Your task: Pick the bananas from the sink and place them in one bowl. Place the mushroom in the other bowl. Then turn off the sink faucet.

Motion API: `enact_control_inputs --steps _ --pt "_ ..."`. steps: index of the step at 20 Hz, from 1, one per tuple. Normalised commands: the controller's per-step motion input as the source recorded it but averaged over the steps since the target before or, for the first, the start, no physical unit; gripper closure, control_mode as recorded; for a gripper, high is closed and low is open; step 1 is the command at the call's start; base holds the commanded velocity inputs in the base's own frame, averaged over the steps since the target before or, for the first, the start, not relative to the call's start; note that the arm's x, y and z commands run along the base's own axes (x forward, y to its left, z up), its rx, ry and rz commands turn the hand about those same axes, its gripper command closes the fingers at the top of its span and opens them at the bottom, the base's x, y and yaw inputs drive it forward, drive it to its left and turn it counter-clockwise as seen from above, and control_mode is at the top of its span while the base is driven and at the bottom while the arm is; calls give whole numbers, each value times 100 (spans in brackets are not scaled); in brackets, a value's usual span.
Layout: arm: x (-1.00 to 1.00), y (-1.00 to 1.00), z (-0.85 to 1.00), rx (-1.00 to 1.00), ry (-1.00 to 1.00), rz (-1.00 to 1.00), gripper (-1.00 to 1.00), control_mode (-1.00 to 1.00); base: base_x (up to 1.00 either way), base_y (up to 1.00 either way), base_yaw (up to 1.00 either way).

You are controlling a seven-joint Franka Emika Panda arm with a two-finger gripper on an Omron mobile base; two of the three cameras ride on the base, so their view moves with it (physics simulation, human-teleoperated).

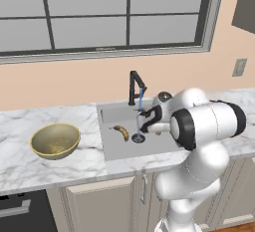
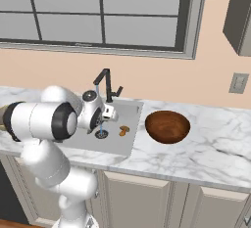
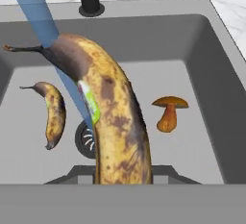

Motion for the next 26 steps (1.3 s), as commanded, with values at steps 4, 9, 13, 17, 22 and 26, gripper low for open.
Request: enact_control_inputs --steps 4,9,13,17,22,26 --pt "-43 -1 46 0 0 0 100 -100 0 0 0" --pt "-46 -5 48 0 6 0 100 -100 0 0 0" --pt "-24 -8 54 0 14 0 100 -100 0 0 0" --pt "-19 -12 49 0 11 -3 100 -100 0 0 0" --pt "-20 -24 35 0 12 -8 100 -100 0 0 0" --pt "-19 -31 32 -2 11 -9 100 -100 0 0 0"
